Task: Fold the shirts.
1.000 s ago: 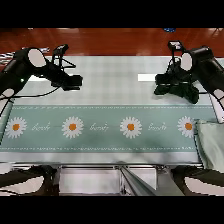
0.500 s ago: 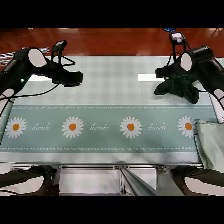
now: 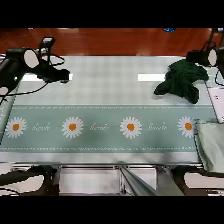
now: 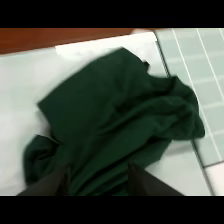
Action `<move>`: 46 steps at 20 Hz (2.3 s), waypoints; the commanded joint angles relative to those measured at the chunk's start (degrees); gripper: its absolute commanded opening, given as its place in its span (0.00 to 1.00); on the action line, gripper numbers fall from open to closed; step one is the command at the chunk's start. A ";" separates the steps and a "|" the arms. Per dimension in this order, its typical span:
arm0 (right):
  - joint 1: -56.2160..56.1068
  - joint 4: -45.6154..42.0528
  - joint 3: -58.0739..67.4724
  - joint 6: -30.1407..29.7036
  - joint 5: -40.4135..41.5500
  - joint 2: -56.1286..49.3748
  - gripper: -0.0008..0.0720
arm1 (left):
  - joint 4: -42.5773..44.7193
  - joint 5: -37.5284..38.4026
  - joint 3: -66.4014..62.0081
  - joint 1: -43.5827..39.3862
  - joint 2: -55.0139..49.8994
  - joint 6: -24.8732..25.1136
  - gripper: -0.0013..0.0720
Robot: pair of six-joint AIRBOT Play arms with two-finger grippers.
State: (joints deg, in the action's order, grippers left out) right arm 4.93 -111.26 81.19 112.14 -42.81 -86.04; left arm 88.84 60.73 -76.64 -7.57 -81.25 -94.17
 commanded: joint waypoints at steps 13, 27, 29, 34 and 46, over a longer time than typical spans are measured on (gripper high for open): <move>7.06 23.08 10.78 -16.96 -16.96 -18.38 0.04 | -1.22 8.17 4.50 8.57 -0.35 -1.49 0.71; -0.70 32.09 27.30 -28.65 -15.02 16.57 0.04 | -13.05 4.39 20.35 8.70 43.85 1.40 0.71; -3.72 32.11 30.32 -29.09 -14.86 18.88 0.04 | -16.04 4.24 26.64 8.57 48.87 1.38 0.71; -14.01 32.06 37.07 -30.91 -13.46 21.75 0.04 | -19.52 3.98 34.10 8.55 52.09 1.36 0.71; -43.08 41.18 3.98 -26.71 -16.59 22.16 0.04 | -19.69 -6.08 34.82 9.33 52.00 0.94 0.71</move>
State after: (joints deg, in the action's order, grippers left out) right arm -32.25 -75.40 98.35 83.48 -62.17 -63.66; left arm 69.23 55.66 -41.95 1.63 -29.32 -93.03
